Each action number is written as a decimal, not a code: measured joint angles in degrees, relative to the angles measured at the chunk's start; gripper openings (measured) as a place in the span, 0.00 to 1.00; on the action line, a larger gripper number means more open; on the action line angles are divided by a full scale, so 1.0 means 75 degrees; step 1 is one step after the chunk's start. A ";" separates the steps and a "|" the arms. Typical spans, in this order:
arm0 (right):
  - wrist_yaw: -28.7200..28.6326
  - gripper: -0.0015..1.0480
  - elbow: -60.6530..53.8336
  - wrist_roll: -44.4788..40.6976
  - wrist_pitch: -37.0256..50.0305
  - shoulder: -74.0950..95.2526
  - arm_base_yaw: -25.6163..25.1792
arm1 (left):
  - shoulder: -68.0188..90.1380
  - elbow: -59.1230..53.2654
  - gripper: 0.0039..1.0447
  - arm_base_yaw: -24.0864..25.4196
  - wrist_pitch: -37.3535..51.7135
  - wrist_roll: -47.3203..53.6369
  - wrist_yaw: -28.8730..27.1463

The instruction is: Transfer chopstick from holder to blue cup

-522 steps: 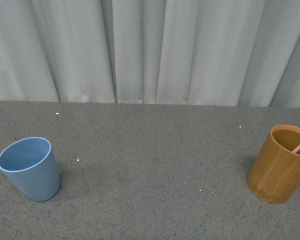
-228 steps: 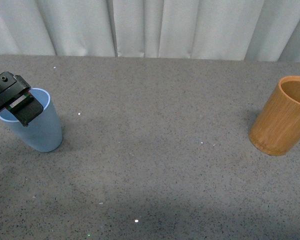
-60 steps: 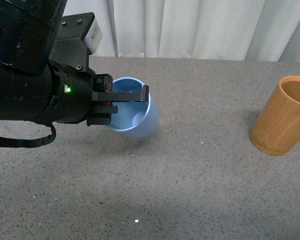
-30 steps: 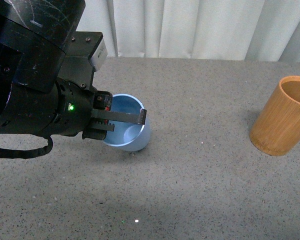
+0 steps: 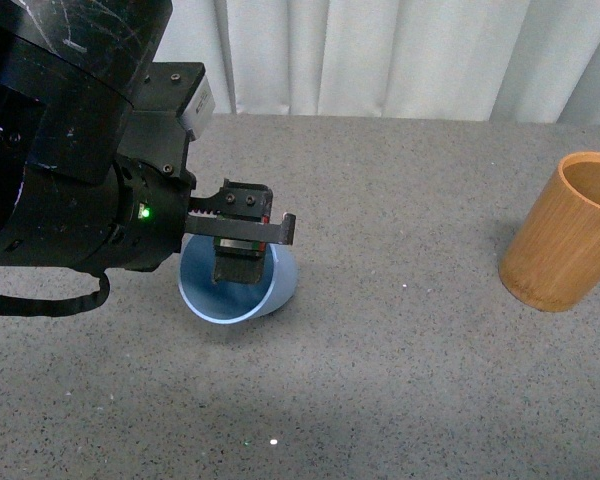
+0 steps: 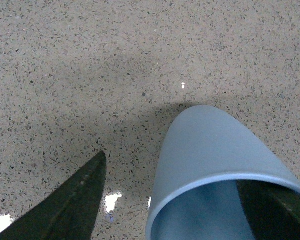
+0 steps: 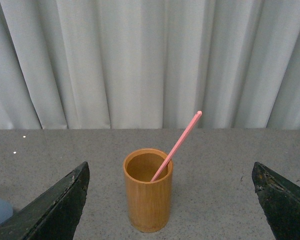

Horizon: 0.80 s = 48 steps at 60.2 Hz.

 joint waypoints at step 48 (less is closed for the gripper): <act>0.0000 0.91 0.0000 0.0000 0.0000 0.0000 0.0000 | -0.0318 0.0119 0.94 -0.0119 -0.0061 -0.0271 0.0032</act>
